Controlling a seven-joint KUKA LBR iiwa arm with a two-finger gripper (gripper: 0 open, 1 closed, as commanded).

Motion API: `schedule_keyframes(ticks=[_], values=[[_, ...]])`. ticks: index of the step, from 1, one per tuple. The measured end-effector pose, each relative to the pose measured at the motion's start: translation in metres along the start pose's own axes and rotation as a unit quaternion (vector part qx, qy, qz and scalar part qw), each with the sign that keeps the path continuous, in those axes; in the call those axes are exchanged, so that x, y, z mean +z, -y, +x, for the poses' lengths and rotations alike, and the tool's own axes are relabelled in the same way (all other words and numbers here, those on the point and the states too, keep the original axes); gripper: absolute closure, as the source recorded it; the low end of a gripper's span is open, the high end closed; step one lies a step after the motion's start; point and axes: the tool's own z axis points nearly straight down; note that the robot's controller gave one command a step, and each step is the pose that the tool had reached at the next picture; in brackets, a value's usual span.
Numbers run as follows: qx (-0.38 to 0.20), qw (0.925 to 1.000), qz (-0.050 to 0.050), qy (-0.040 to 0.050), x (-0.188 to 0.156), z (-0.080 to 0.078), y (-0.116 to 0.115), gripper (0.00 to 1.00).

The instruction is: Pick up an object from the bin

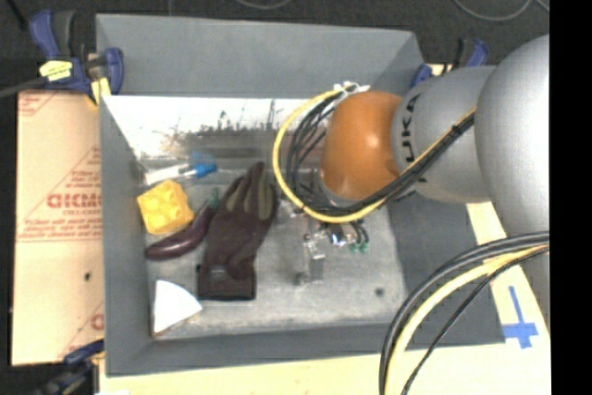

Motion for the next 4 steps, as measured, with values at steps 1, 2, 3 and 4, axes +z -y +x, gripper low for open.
schedule_keyframes(ticks=[1, 2, 3, 4], values=[[0.005, 1.0, 0.0, 0.0004, 0.001, -0.006, -0.026, 0.0], [0.008, 1.0, 0.001, -0.0009, -0.008, -0.038, -0.058, 0.0], [-0.082, 0.9966, 0.001, 0.0036, -0.013, -0.053, -0.079, 0.0], [-0.08, 0.9968, 0.001, 0.0036, -0.012, -0.049, -0.081, 0.0]])
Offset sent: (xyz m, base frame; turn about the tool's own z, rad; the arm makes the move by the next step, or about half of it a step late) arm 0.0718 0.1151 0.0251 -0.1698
